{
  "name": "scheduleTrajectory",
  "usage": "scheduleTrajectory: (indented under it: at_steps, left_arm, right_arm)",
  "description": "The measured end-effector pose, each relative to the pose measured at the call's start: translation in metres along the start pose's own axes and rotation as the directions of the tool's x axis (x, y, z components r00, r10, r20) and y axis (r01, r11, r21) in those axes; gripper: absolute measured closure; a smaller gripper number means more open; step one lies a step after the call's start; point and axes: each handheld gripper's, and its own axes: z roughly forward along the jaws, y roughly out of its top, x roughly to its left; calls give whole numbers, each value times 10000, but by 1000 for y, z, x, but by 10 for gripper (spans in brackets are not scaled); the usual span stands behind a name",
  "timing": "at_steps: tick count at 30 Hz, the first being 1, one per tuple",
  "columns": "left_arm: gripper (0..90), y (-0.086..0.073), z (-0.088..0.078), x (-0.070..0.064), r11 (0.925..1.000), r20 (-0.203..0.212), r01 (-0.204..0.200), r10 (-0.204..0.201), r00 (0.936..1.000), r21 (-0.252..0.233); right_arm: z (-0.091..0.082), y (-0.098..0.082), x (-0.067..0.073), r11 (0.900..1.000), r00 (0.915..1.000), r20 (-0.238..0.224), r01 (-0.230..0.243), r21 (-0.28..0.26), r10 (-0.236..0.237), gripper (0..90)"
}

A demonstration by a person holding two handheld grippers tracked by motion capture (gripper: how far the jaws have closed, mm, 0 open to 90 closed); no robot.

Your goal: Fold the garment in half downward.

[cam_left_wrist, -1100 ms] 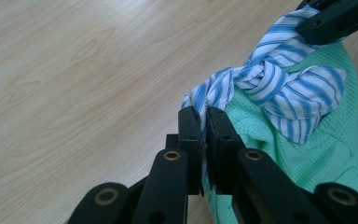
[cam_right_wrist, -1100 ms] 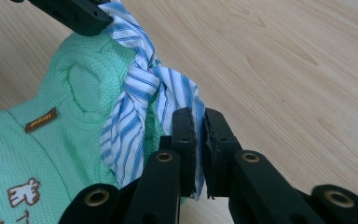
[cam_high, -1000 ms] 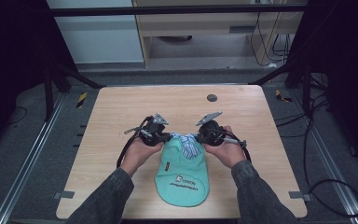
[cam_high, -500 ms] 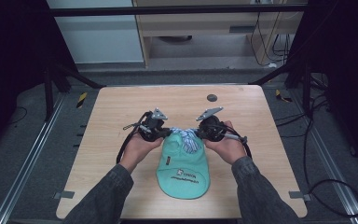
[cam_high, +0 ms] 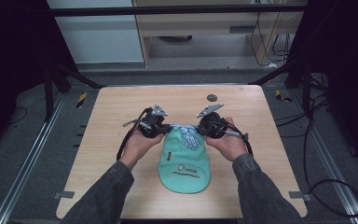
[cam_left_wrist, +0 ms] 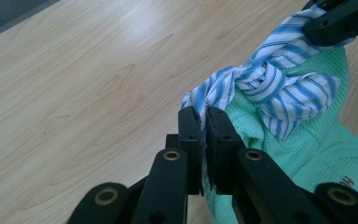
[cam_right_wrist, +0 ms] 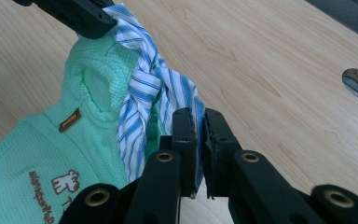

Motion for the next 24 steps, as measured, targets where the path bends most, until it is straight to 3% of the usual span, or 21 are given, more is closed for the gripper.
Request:
scheduleTrajectory:
  at_steps: [12, 17, 24]
  left_arm:
    - [857, 13, -4, 4, 9997, -161, -138, 135, 9998, -177]
    - [856, 20, -4, 4, 9985, -335, -539, 539, 9980, 15]
    - [857, 27, -6, 8, 9989, -419, -466, 464, 9980, -48]
  right_arm:
    - [-6, 9, -9, 9999, 9999, 99, 16, -159, -15, 843]
    - [-5, 13, -12, 9999, 9998, 178, 104, -119, -102, 843]
    - [-3, 19, -19, 9999, 9996, 276, -9, -158, 14, 843]
